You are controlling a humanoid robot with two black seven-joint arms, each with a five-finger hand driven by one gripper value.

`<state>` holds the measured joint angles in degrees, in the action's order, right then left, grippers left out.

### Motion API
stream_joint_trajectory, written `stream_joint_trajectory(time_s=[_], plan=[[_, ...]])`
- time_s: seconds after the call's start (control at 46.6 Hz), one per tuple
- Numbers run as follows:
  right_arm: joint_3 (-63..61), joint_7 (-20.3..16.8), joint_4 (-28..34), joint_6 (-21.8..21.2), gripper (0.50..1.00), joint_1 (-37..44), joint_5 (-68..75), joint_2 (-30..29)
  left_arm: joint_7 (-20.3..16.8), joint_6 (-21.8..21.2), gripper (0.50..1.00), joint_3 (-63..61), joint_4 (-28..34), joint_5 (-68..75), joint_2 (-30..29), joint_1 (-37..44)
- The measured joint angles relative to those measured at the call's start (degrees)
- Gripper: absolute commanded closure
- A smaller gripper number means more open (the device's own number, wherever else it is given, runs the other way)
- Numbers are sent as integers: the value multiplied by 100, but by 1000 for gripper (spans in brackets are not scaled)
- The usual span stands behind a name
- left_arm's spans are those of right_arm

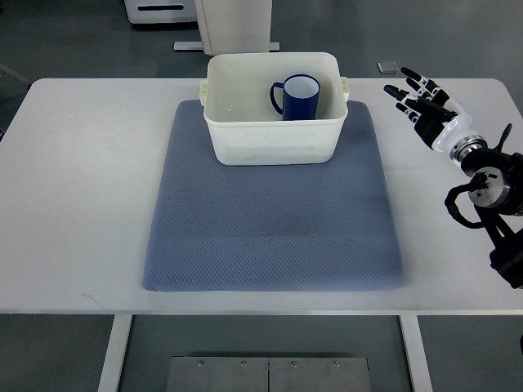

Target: Place cup in box with right hand

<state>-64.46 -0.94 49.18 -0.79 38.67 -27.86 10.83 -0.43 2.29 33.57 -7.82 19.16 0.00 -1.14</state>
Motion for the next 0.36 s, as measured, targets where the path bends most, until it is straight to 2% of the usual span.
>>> stream_joint_trajectory(time_s=[0.365], plan=[[-59,12,23,-3,500,-132,17,-127,0,0,500,0,0,0,0,0]])
